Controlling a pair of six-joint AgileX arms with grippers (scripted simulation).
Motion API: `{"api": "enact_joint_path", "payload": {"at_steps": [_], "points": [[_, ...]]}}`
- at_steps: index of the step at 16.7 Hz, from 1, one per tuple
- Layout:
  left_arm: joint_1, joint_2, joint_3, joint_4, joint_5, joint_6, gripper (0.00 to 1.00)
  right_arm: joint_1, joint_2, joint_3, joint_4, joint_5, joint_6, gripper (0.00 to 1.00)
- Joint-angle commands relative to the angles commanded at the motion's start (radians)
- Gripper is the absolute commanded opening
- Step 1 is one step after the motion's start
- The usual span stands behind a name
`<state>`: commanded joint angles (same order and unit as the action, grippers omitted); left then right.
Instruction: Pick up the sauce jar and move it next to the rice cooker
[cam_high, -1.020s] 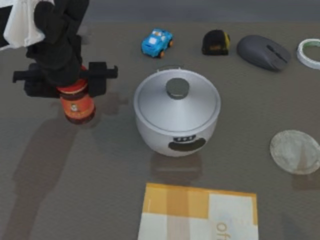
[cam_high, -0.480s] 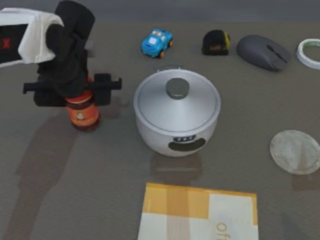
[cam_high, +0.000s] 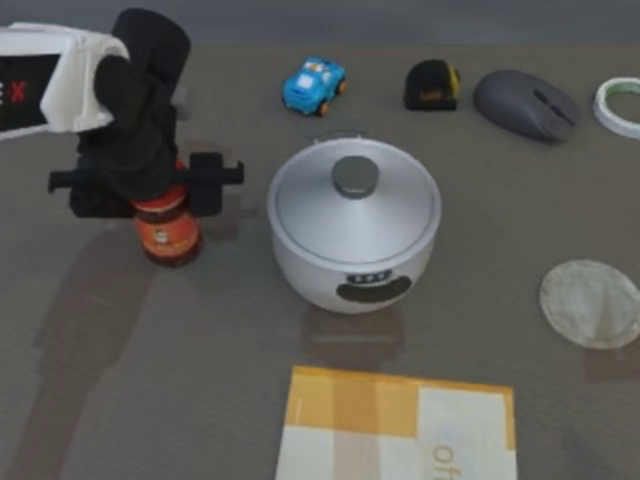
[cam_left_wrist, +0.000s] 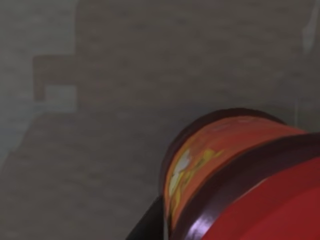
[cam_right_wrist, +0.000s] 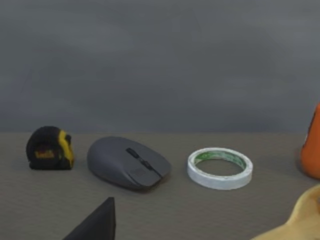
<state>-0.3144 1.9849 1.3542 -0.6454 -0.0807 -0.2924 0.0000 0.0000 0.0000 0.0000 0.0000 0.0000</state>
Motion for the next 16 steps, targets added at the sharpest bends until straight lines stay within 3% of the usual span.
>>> {"api": "enact_joint_path", "payload": {"at_steps": [10,16], "points": [[0.000,0.000,0.000,0.000,0.000,0.000,0.98,0.000,0.000,0.000,0.000,0.000,0.000,1.00],[0.000,0.000,0.000,0.000,0.000,0.000,1.00,0.000,0.000,0.000,0.000,0.000,0.000,1.00]]}}
